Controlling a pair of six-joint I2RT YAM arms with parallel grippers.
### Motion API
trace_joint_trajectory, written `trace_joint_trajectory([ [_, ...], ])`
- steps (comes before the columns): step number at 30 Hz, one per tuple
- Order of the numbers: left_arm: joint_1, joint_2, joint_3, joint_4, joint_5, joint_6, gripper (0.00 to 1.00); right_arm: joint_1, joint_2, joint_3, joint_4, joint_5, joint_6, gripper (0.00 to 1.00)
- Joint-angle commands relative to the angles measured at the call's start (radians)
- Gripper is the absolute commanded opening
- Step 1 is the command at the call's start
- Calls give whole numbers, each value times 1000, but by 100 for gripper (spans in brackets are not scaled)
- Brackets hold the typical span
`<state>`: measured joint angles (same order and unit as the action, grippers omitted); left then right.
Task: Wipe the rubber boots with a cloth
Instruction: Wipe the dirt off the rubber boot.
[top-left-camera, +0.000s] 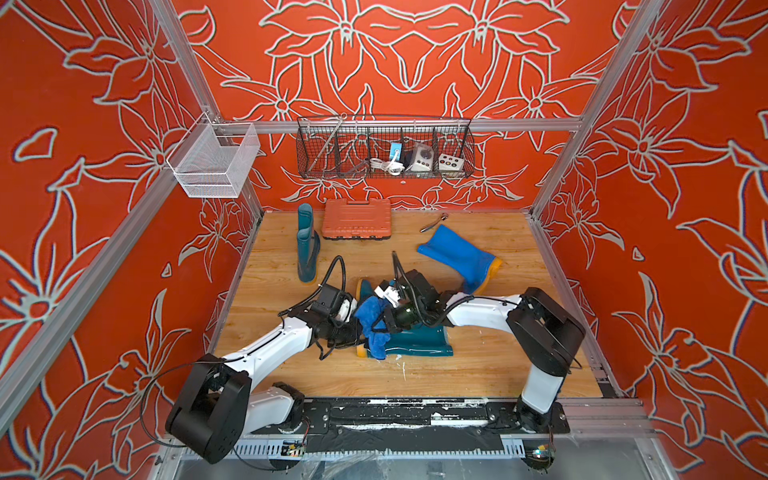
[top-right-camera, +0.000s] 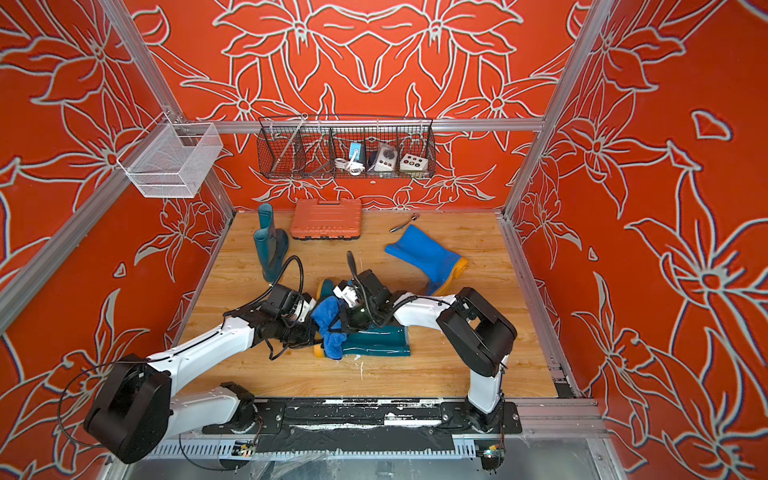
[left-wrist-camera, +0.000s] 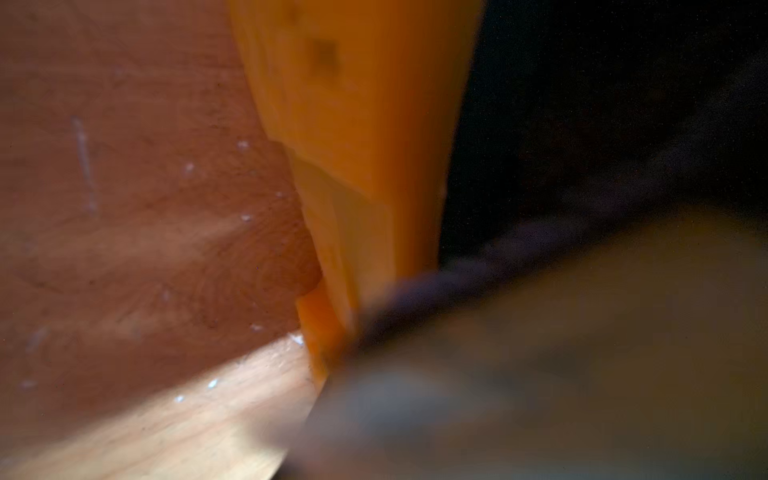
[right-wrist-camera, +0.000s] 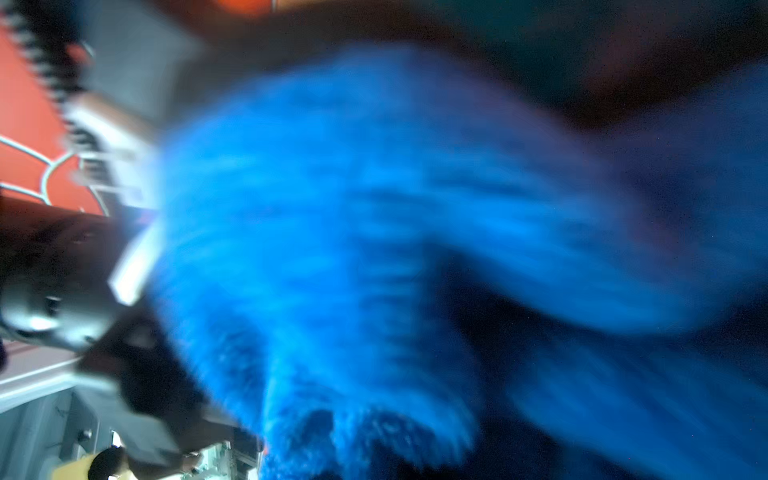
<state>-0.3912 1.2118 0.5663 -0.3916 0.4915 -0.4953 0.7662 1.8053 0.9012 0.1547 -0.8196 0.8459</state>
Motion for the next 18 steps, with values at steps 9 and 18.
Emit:
trace_joint_trajectory([
  [9,-21,32,91,-26,52,55,0,-102,37,440,-488,170,-284,0],
  [18,-16,79,170,-74,-17,95,0,18,282,610,-484,166,-235,0],
])
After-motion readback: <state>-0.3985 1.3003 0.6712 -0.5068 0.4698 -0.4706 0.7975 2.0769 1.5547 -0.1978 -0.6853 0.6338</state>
